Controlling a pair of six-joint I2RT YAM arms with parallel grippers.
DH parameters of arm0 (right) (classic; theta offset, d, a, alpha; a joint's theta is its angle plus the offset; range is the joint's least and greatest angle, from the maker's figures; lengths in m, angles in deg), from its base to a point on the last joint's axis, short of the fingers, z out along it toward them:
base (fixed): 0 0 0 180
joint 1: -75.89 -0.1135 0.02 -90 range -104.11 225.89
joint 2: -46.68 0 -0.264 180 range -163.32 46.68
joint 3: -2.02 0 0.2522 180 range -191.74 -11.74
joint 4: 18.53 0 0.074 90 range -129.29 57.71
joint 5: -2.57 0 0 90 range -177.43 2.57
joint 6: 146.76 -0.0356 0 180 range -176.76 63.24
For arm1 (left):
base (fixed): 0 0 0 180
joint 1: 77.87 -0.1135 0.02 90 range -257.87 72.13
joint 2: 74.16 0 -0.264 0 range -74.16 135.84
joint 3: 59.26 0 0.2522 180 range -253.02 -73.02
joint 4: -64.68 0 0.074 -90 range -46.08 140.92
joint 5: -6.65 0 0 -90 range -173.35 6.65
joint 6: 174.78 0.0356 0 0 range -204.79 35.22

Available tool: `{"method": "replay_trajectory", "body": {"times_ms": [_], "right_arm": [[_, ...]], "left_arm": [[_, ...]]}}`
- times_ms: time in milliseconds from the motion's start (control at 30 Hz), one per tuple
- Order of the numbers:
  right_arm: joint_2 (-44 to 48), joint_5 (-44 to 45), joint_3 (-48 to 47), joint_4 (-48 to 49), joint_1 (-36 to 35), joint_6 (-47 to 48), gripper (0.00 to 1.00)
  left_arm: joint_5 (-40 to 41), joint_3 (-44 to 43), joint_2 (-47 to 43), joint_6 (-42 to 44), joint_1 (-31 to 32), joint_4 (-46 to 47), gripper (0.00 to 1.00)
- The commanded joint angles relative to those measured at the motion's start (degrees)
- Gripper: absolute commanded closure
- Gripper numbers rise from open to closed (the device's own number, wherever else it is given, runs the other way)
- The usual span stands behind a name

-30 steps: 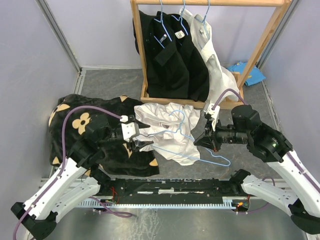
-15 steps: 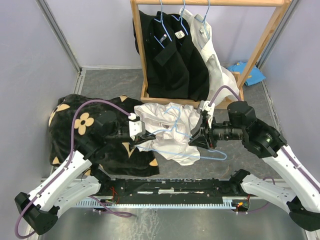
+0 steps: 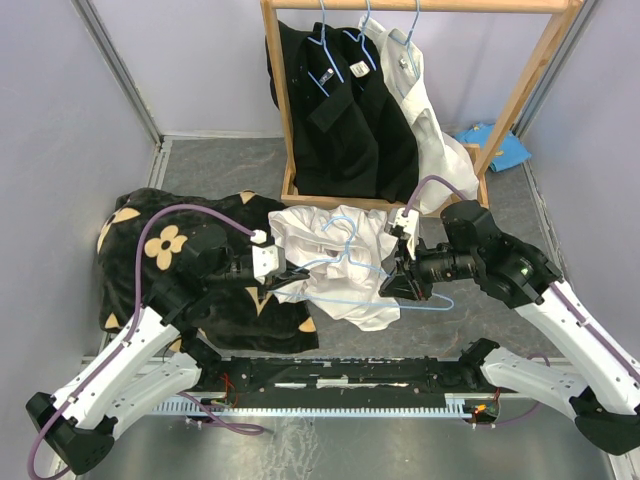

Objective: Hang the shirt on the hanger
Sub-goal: Pick up the hanger from the clothesline, then hang the shirt on the hanger.

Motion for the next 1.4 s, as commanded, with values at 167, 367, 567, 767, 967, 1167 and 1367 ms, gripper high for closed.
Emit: {"method": "replay_trajectory", "body": {"times_ms": [167, 367, 567, 767, 967, 1167, 1367], "right_arm": [[1.83, 2.35, -3.44, 0.84, -0.25, -0.14, 1.0], [6.07, 11.39, -2.03, -0.26, -0.22, -2.92, 1.0], [9.13, 16.18, 1.54, -0.98, -0.2, -9.99, 1.0], [10.89, 21.28, 3.13, -2.92, -0.25, -13.57, 1.0], [10.41, 21.97, 2.12, -6.01, -0.2, -13.48, 1.0], [11.35, 27.7, 0.48, -12.27, -0.26, -13.49, 1.0], [14.12, 30.95, -0.62, -13.76, -0.24, -14.18, 1.0]], "left_arm": [[2.36, -2.54, -0.26, -2.52, -0.18, 2.32, 0.61], [15.39, 2.67, -4.2, -13.84, -0.22, 10.37, 0.21], [31.53, 2.01, -1.5, -27.6, -0.22, 8.57, 0.17], [45.62, -1.29, 5.13, -45.43, -0.22, -1.0, 0.13], [49.05, -0.28, 6.54, -53.64, -0.22, -1.76, 0.06], [53.64, -6.92, 11.07, -53.32, -0.22, -7.08, 0.06], [55.88, -12.3, 19.55, -53.92, -0.13, -7.59, 0.07]]}}
